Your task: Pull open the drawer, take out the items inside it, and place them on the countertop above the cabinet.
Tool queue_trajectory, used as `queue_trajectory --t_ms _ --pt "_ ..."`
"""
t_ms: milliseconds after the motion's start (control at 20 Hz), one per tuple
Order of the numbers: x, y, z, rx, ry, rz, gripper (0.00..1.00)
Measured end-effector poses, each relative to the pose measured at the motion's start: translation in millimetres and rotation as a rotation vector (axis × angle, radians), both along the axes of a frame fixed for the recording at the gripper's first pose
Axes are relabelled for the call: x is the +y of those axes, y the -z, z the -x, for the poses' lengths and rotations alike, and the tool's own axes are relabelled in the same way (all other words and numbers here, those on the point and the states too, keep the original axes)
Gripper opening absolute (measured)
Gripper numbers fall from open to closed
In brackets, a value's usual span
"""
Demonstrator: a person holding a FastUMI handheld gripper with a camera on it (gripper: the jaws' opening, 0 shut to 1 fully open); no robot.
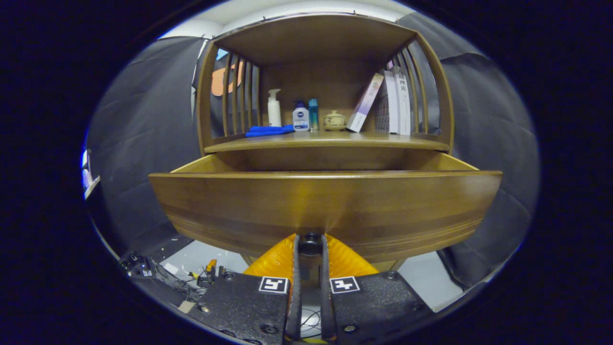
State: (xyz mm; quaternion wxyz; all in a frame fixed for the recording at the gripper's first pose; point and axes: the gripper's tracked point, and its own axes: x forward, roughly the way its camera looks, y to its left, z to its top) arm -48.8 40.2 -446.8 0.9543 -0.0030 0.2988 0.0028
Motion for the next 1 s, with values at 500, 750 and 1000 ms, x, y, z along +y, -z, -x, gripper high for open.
queue_trajectory --t_ms 500,750,1000 --pt "2.6 -2.7 43.4 0.034 -0.045 0.019 0.19" --pt "3.7 -13.8 51.0 0.091 -0.057 0.028 0.28" --pt "23.6 -67.6 49.4 0.064 -0.195 0.029 0.56"
